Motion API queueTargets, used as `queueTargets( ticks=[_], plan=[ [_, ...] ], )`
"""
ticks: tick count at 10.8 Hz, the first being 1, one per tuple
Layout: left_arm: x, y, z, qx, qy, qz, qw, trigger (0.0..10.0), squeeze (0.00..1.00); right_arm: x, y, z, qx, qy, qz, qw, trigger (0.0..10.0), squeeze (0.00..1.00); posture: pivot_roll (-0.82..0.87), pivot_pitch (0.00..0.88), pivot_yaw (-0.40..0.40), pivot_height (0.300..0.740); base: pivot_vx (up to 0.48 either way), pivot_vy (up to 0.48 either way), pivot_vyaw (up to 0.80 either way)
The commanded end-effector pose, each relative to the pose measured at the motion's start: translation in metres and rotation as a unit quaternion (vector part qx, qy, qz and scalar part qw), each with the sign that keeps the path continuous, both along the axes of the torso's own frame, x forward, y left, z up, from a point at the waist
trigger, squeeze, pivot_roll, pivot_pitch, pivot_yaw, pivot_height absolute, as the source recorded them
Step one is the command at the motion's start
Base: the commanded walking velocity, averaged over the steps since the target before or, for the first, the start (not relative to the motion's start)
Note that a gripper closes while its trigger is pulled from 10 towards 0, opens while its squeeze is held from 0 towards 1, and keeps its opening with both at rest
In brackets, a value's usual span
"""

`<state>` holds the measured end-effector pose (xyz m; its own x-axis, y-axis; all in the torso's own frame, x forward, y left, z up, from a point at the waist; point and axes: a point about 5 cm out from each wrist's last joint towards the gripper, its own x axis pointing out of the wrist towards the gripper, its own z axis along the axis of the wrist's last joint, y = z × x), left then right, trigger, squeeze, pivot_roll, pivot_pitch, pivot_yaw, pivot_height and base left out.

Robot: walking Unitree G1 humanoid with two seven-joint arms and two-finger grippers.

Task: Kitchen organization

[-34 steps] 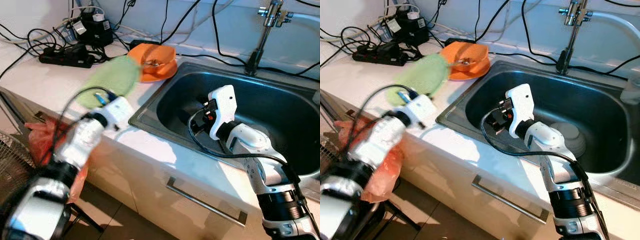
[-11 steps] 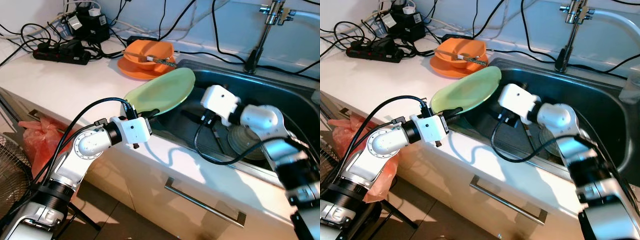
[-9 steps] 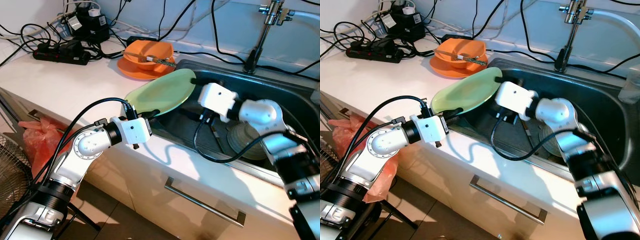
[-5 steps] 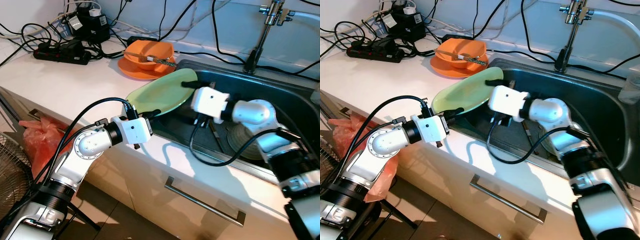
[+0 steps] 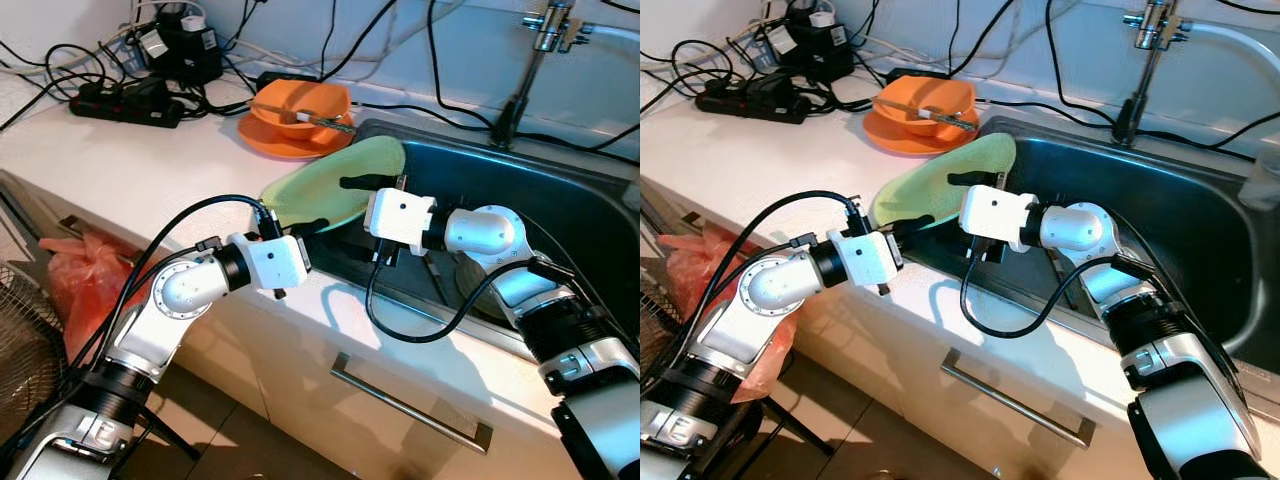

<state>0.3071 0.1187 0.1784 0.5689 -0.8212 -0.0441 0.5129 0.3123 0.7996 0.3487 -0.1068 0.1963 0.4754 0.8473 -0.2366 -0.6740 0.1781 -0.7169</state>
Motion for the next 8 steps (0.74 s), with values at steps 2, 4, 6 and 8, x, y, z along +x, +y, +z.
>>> queueTargets(
  ticks=[2,4,6,8],
  plan=[
    [-0.006,-0.008,0.007,-0.012,-0.008,-0.024,1.0,0.0,0.0,0.003,0.006,0.005,-0.023,-0.024,0.016,0.999,10.0,0.0,0.01,0.0,0.011,0.74,0.0,0.0,0.0],
    [-0.009,-0.009,0.005,-0.011,0.0,-0.028,1.0,0.0,0.0,0.009,-0.005,0.004,-0.05,-0.048,-0.003,0.998,10.0,0.0,0.01,0.0,0.011,0.74,0.0,0.0,0.0],
    [-0.01,-0.009,0.004,-0.011,0.004,-0.028,1.0,0.0,0.0,0.018,-0.021,0.005,-0.069,-0.065,-0.04,0.995,10.0,0.0,0.01,0.0,0.011,0.74,0.0,0.0,0.0],
    [-0.012,-0.009,0.003,-0.011,0.007,-0.029,0.999,0.0,0.0,0.023,-0.032,0.009,-0.078,-0.075,-0.06,0.992,2.5,0.0,0.01,0.0,0.011,0.74,0.0,0.0,0.0]
  ],
)
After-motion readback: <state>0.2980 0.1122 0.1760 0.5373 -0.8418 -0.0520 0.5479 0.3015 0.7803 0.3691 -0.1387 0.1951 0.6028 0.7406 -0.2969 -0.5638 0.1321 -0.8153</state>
